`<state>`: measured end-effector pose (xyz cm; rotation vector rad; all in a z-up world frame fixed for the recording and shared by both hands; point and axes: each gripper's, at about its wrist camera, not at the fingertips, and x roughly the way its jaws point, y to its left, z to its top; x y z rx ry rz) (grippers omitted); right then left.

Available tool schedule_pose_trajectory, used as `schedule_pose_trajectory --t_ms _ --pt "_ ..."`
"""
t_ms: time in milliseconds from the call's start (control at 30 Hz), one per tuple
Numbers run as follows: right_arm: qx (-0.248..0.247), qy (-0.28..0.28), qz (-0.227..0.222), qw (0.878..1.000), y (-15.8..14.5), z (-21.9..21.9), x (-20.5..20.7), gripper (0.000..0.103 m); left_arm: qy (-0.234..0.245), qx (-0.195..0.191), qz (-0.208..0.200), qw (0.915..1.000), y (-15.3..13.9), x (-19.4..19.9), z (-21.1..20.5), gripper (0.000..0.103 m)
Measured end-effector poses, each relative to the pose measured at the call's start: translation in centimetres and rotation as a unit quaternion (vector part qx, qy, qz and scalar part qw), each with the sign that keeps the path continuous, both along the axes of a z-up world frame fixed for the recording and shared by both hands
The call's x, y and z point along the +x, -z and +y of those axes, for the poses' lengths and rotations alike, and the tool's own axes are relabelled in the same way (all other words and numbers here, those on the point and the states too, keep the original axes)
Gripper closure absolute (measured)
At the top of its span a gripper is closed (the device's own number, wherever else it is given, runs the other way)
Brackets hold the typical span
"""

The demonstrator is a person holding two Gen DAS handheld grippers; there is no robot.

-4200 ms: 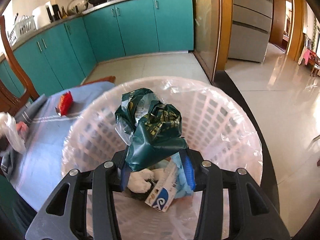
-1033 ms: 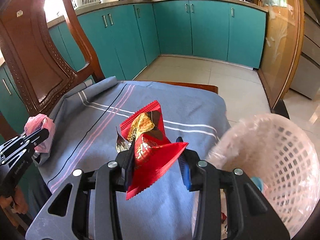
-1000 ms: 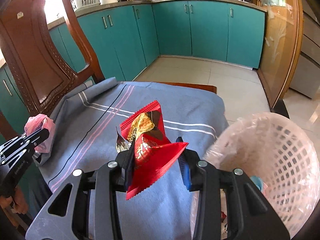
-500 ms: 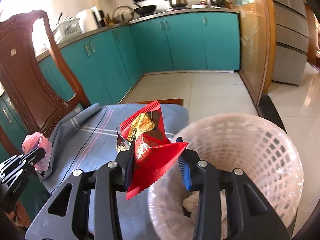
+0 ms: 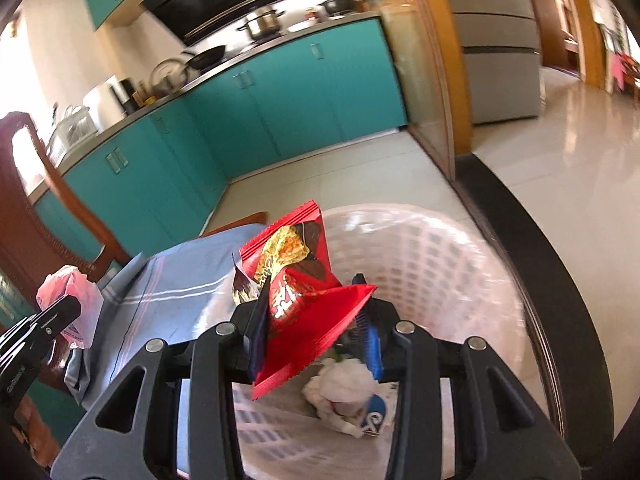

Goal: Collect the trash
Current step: 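Open both tools over the basket, dropping the red wrapper and pink bag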

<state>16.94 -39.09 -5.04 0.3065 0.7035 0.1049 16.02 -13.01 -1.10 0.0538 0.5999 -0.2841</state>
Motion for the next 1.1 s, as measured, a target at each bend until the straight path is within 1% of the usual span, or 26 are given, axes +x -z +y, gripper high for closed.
schedule_pose_trajectory --t_ms 133,200,233,300,433,467,500,533,567,600,667,700,733,800,833,867,933,967,1000,1033,1100 --pt "0.011 0.024 0.004 1.000 0.3 -1.8 -0.3 0.064 0.052 -0.034 0.031 0.9976 1.2 1.8 -2.5 0.097" --pt "0.011 0.029 0.007 0.999 0.5 -2.2 -0.3 0.064 0.078 -0.041 0.043 0.9952 2.1 2.6 -3.7 0.097" --pt "0.010 0.029 0.008 1.000 0.5 -2.2 -0.2 0.064 0.083 -0.044 0.048 0.9944 2.5 3.0 -4.0 0.097" --pt "0.002 0.031 0.010 0.999 0.6 -2.1 -0.3 0.064 0.095 -0.045 0.067 0.9922 3.7 4.0 -5.0 0.097" --pt "-0.001 0.029 0.019 0.999 0.9 -1.9 0.0 0.064 0.111 -0.039 0.086 0.9893 5.5 5.0 -6.3 0.097" --pt "-0.005 0.029 0.024 0.999 1.1 -1.7 0.2 0.064 0.111 -0.035 0.089 0.9892 5.8 5.2 -6.4 0.095" --pt "-0.008 0.030 0.026 0.999 1.1 -1.7 0.3 0.064 0.108 -0.033 0.089 0.9895 6.1 5.2 -6.5 0.087" --pt "-0.013 0.031 0.028 0.999 1.2 -1.6 0.4 0.064 0.108 -0.032 0.091 0.9895 6.3 5.2 -6.4 0.081" --pt "-0.016 0.032 0.030 0.999 1.3 -1.6 0.5 0.064 0.106 -0.033 0.091 0.9896 6.4 5.2 -6.3 0.068" --pt "-0.018 0.035 0.033 0.999 1.3 -1.5 0.6 0.064 0.103 -0.037 0.090 0.9900 6.4 5.2 -6.1 0.059" --pt "-0.021 0.041 0.038 0.998 1.5 -1.5 0.9 0.063 0.097 -0.046 0.088 0.9903 6.1 5.0 -5.5 0.057" --pt "-0.021 0.042 0.041 0.998 1.5 -1.4 1.1 0.062 0.094 -0.052 0.085 0.9906 5.8 4.7 -4.9 0.053" --pt "-0.020 0.044 0.045 0.998 1.7 -1.4 1.3 0.056 0.088 -0.055 0.081 0.9913 5.5 4.6 -4.5 0.050" --pt "-0.017 0.046 0.049 0.998 1.9 -1.3 1.4 0.048 0.072 -0.055 0.067 0.9936 4.9 3.7 -3.2 0.044" --pt "-0.018 0.045 0.050 0.998 2.0 -1.1 1.5 0.045 0.066 -0.055 0.062 0.9944 4.8 3.3 -2.8 0.042" --pt "-0.022 0.044 0.051 0.997 2.1 -0.9 1.6 0.043 0.051 -0.052 0.055 0.9958 4.5 2.7 -1.9 0.038" --pt "-0.025 0.045 0.050 0.997 2.3 -0.5 1.8 0.033 0.028 -0.046 0.043 0.9976 4.0 1.8 -0.7 0.033" --pt "-0.022 0.045 0.048 0.998 2.4 -0.5 1.8 0.031 0.015 -0.041 0.036 0.9984 3.6 1.3 -0.1 0.029" --pt "-0.014 0.044 0.044 0.998 2.4 -0.4 1.9 0.026 0.001 -0.033 0.026 0.9991 3.3 0.4 0.9 0.025" --pt "-0.006 0.042 0.041 0.998 2.4 -0.4 1.9 0.022 -0.011 -0.026 0.016 0.9995 3.0 -0.4 1.7 0.023" --pt "0.011 0.038 0.030 0.999 2.4 -0.1 1.8 0.020 -0.039 -0.014 0.000 0.9992 2.5 -2.0 4.0 0.018"
